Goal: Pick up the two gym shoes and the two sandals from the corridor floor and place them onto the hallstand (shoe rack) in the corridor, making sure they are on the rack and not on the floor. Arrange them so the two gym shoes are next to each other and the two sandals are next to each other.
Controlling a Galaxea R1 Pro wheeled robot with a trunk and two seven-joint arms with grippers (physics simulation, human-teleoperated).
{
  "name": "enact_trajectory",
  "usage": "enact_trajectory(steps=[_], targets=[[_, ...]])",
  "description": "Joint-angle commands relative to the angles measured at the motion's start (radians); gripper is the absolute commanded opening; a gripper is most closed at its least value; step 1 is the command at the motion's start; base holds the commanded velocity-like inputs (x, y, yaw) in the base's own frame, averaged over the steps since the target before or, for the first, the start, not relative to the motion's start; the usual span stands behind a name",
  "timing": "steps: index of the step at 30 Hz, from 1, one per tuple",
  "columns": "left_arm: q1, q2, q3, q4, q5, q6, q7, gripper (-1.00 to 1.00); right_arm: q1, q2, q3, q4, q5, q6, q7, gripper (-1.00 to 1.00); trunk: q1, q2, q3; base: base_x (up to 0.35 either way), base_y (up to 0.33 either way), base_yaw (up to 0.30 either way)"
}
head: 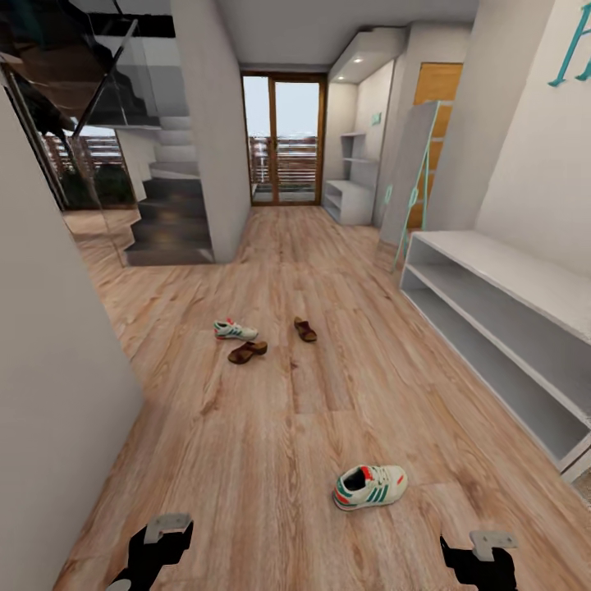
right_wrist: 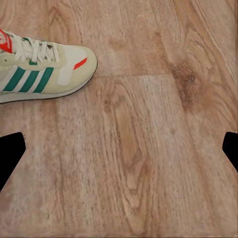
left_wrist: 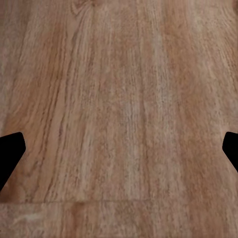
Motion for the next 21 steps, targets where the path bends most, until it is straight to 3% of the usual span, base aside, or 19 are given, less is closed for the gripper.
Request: enact_trajectory(steps=[1, 7, 21], targets=[[0.0, 0.0, 0.0, 0.001, 0.005, -0.003, -0.001, 1.0, -0.001, 0.0, -0.001, 0.0, 0.0, -0.003, 0.0, 1.0, 0.0, 0.0, -0.001, 0.003, 0.291, -0.288], [0.0, 0.0, 0.0, 0.001, 0.004, -0.004, 0.0, 1.0, -0.001, 0.0, -0.001, 0.0, -0.001, -0.003, 0.0, 1.0, 0.0, 0.0, -0.001, 0.001, 0.158, -0.289], [-0.001, 0.0, 0.0, 0.0, 0.003, -0.008, 0.0, 1.0, -0.001, 0.0, -0.001, 0.0, -0.001, -0.003, 0.001, 1.0, 0.0, 0.0, -0.001, 0.0, 0.01, -0.289]])
